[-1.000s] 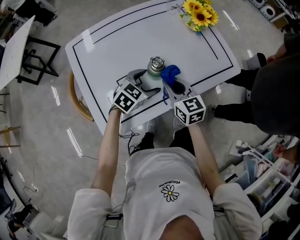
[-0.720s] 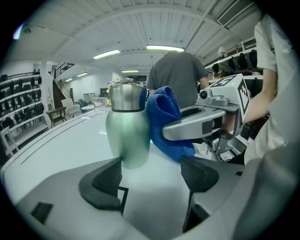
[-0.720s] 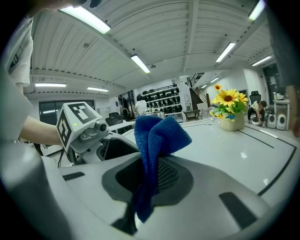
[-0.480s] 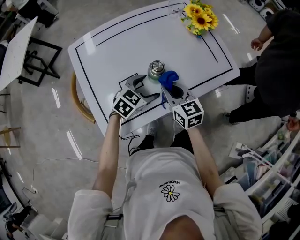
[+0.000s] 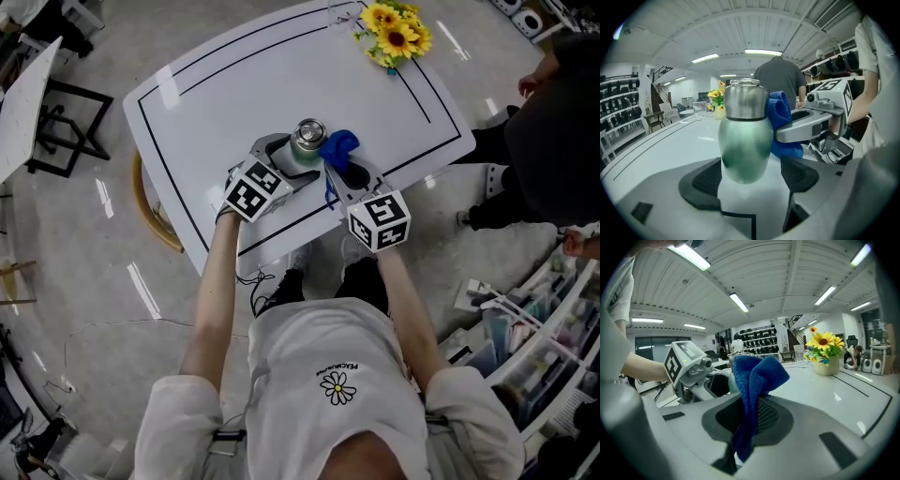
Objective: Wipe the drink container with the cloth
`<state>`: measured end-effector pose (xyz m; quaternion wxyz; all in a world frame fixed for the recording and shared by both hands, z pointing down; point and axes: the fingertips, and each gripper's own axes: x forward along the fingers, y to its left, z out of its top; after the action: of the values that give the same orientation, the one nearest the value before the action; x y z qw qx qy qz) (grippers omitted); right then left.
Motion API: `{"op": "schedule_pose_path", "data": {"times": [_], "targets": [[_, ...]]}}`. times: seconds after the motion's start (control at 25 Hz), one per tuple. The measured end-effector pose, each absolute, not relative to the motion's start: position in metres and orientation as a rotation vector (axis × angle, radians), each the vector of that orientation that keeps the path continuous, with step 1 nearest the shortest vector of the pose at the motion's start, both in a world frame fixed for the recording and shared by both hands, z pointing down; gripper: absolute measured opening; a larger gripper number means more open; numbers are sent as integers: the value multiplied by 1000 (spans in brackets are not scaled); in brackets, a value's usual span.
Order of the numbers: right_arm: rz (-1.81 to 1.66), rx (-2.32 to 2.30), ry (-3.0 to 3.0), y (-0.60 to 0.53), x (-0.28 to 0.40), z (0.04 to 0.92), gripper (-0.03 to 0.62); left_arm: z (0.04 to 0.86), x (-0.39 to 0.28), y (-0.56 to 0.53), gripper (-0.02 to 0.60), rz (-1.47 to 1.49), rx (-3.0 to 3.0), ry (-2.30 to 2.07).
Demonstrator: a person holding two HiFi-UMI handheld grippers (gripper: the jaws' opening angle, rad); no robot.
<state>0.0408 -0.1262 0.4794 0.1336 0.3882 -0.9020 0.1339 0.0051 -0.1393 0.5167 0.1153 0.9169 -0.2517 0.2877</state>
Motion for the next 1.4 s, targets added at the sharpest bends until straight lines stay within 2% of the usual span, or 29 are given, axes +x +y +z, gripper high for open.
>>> {"op": "schedule_pose_path", "data": {"times": [0.72, 1.08, 1.4], "targets": [[433, 1143, -2612, -112, 30, 485, 41, 521, -3, -100, 381, 887, 2643, -757], [432, 1073, -2637, -100, 10, 485, 41, 518, 20, -85, 380, 844, 2667, -714], [435, 1072, -2633, -102, 13, 484, 41, 511, -14, -126, 382, 806, 2661, -836]]}}
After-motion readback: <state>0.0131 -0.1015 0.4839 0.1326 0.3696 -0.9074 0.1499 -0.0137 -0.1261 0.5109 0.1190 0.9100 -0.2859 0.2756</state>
